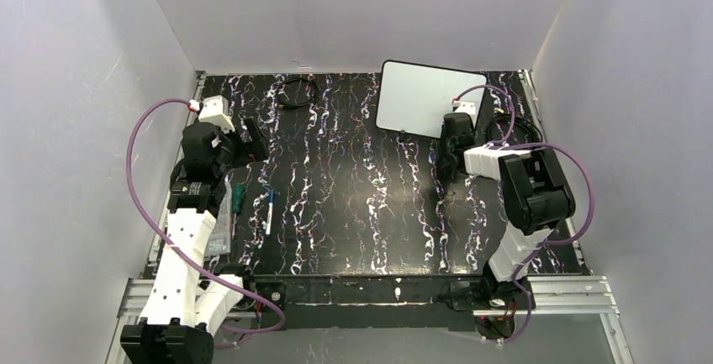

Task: Write a sentence on the whiteboard
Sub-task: Move the whiteboard to the center of the board.

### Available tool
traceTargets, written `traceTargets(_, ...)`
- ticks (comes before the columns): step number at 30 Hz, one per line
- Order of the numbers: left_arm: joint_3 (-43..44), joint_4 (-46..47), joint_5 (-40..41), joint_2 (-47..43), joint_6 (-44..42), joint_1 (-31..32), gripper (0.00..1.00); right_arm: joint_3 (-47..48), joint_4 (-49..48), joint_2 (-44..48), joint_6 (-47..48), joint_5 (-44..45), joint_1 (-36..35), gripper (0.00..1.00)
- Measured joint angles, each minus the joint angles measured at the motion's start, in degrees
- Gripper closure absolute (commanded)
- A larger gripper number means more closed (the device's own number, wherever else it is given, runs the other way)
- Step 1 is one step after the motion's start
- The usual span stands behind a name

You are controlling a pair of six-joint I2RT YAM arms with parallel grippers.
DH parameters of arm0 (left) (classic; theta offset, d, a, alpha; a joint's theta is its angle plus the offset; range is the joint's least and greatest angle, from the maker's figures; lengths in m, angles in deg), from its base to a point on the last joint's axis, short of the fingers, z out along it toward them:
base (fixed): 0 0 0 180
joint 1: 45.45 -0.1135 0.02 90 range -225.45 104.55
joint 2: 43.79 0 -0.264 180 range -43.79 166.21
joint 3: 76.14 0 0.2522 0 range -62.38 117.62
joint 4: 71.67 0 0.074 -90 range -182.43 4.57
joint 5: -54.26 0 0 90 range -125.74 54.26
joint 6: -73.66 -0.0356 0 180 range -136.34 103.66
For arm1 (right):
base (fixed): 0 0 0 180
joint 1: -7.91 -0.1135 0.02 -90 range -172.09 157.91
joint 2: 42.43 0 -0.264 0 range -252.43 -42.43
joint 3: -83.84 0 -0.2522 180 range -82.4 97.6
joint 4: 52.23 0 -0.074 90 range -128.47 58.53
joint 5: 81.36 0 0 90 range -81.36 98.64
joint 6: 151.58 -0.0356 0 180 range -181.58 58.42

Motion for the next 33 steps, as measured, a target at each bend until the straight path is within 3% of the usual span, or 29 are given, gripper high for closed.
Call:
traceTargets(15, 0.00, 0.00, 0.07, 0.00, 0.00, 0.00, 0.01, 1.77, -0.70, -1.49, 2.93, 1.27, 0.15, 0.74)
traceTargets(18, 0.00, 0.00, 0.07, 0.00, -0.02, 0.00, 0.01, 2.21, -0.72, -1.90, 3.10, 1.31, 0.17, 0.85)
traceTargets(20, 0.00, 0.00, 0.07, 0.00, -0.02, 0.00, 0.01, 2.36, -0.87, -2.10, 3.08, 1.16, 0.35, 0.99)
traceTargets(33, 0.00, 0.02, 0.00, -0.74, 0.00, 0.00, 0.01, -0.72, -1.57, 1.36, 2.51, -0.66, -0.52, 0.99)
